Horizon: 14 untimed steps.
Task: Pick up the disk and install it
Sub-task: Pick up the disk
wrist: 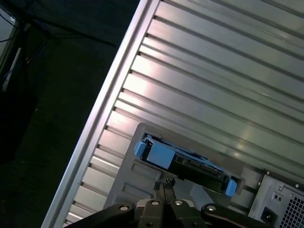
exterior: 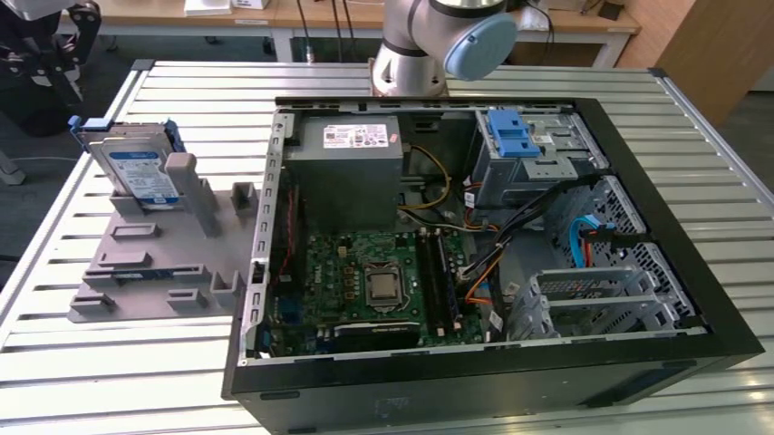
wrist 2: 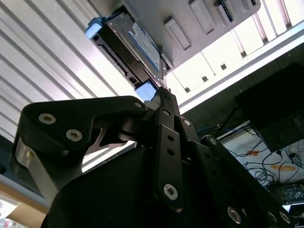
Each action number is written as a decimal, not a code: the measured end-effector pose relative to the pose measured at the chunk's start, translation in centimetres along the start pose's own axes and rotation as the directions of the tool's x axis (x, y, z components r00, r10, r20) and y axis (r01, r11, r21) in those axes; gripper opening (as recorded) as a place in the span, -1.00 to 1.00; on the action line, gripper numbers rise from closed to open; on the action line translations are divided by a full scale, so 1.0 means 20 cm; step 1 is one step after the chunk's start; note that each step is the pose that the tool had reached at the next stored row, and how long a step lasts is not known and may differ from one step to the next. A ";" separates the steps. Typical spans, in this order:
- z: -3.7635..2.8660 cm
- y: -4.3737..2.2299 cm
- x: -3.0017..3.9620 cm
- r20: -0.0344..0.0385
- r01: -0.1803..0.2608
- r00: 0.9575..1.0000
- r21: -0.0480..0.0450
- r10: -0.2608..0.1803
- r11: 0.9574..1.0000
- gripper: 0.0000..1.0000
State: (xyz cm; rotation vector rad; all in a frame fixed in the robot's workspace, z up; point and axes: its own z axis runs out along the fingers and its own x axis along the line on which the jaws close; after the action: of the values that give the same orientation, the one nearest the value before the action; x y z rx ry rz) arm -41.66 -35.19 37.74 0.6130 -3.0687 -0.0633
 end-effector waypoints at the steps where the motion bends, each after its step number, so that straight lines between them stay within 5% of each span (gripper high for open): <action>1: 0.000 0.000 0.000 0.000 0.009 1.000 0.000 -0.009 1.000 -0.79; 14: 0.000 0.000 0.001 -0.001 0.025 1.000 0.000 -0.025 1.000 -0.79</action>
State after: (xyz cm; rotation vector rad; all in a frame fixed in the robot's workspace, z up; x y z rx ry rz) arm -41.67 -35.19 37.75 0.6519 -3.0600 -0.0631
